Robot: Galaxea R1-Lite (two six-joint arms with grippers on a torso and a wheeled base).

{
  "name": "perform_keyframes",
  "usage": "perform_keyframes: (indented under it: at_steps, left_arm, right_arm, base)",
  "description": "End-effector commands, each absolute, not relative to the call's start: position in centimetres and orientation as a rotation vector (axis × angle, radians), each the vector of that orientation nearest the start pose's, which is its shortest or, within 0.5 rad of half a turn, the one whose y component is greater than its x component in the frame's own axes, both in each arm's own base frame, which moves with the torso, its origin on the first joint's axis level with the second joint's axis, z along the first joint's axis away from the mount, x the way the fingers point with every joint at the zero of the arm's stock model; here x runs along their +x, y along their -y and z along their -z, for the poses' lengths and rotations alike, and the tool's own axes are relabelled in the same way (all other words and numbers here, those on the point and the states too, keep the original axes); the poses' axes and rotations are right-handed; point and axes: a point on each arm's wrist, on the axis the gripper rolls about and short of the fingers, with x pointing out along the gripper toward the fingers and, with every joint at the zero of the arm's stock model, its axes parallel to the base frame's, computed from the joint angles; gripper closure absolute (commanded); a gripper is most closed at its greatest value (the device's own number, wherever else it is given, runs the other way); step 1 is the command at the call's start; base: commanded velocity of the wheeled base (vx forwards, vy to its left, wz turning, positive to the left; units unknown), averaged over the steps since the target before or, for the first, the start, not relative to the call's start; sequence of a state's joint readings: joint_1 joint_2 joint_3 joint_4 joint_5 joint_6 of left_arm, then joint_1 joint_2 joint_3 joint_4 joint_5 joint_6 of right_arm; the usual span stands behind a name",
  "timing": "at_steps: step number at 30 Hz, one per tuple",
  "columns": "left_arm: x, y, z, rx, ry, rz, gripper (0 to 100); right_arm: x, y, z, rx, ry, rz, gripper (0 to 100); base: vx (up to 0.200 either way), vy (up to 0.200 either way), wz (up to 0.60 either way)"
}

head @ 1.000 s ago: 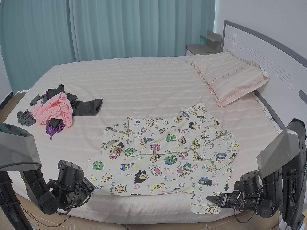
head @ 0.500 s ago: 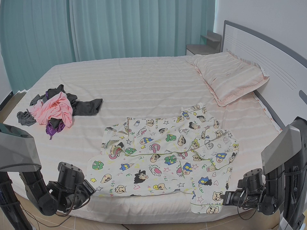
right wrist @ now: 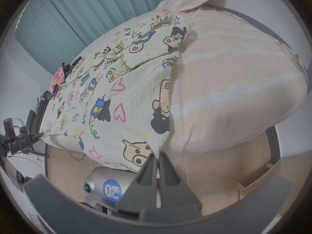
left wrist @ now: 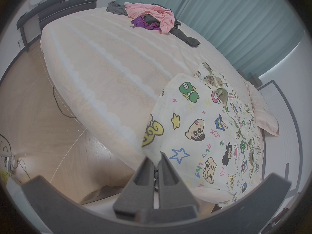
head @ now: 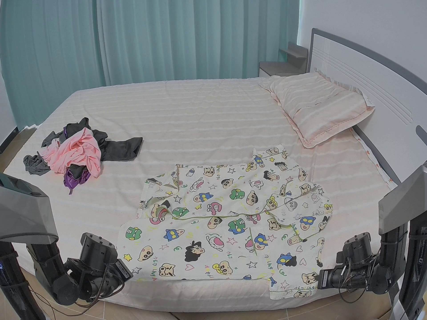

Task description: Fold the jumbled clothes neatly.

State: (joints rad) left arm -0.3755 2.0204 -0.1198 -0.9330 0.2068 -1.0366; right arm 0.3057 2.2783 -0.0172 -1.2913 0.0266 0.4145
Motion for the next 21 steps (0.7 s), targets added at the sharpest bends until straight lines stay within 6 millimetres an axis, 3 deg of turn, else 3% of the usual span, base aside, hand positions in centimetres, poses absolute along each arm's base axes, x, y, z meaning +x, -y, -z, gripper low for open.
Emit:
perform_keyframes:
  at_steps: [1,17,18,21]
  left_arm:
    - [18.6,7.3,0.7,-0.66,-0.925,-0.325,100]
    - [18.1,7.7,2.2,-0.612,-0.994,-0.338,100]
    - [18.1,7.7,2.2,-0.612,-0.994,-0.338,0]
    - [18.1,7.7,2.2,-0.612,-0.994,-0.338,0]
  right_arm:
    - [18.7,-5.8,3.6,0.245,-1.008,-0.097,100]
    - [18.0,-5.3,3.7,0.179,-1.083,-0.091,100]
    - [18.0,-5.3,3.7,0.179,-1.083,-0.091,100]
    - [17.9,-5.3,3.8,0.177,-1.088,-0.092,100]
  base:
    - [0.0,0.0,0.0]
    - [0.0,0.0,0.0]
    - [0.0,0.0,0.0]
    - [0.0,0.0,0.0]
